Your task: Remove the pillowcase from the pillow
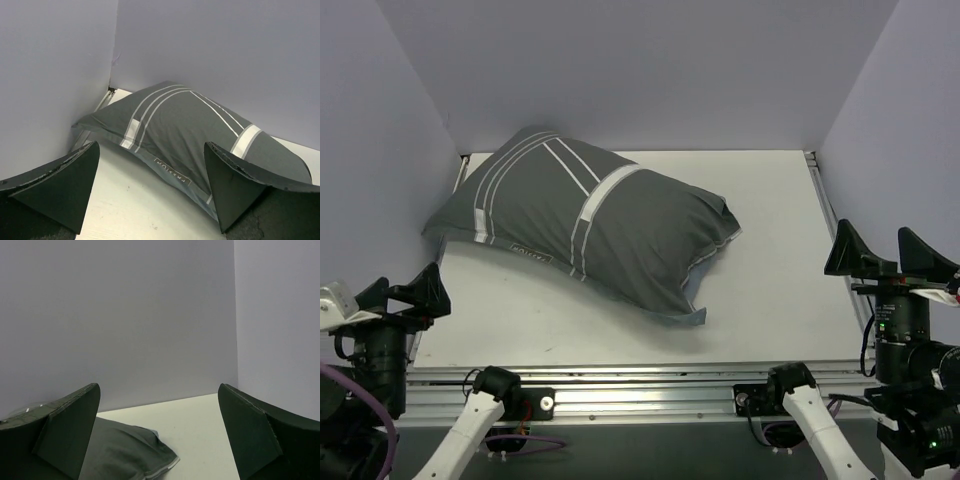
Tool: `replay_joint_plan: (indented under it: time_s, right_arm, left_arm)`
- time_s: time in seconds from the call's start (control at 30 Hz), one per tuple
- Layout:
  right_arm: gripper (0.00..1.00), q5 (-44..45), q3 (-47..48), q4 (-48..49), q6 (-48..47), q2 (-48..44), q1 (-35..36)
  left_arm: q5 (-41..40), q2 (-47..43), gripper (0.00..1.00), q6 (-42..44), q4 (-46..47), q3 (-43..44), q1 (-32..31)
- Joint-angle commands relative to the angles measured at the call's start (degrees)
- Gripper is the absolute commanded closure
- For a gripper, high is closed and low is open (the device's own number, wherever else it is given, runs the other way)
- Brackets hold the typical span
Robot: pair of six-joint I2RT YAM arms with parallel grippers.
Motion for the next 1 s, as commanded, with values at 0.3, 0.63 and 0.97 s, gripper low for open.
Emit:
replay_joint_plan:
  time_s: [0.3,0.63,0.97]
  right_arm:
    - [0.0,-17.7,-5.8,5.6,14.7,20.8,0.5]
    - [0.0,-25.8,-3.7,12.0,16.1,54.9,13.5]
    - [0.0,-29.3,-6.8,14.4,15.7,67.3,35.0]
  left_arm:
    - [12.6,12.9,0.06,-9.4,6.4,-12.2,-0.4]
    - [20.3,27.5,0.06,-20.0,20.2,-24.3,0.0]
    - [22.5,38.2,0.06,-26.6,32.5,-30.8,3.9]
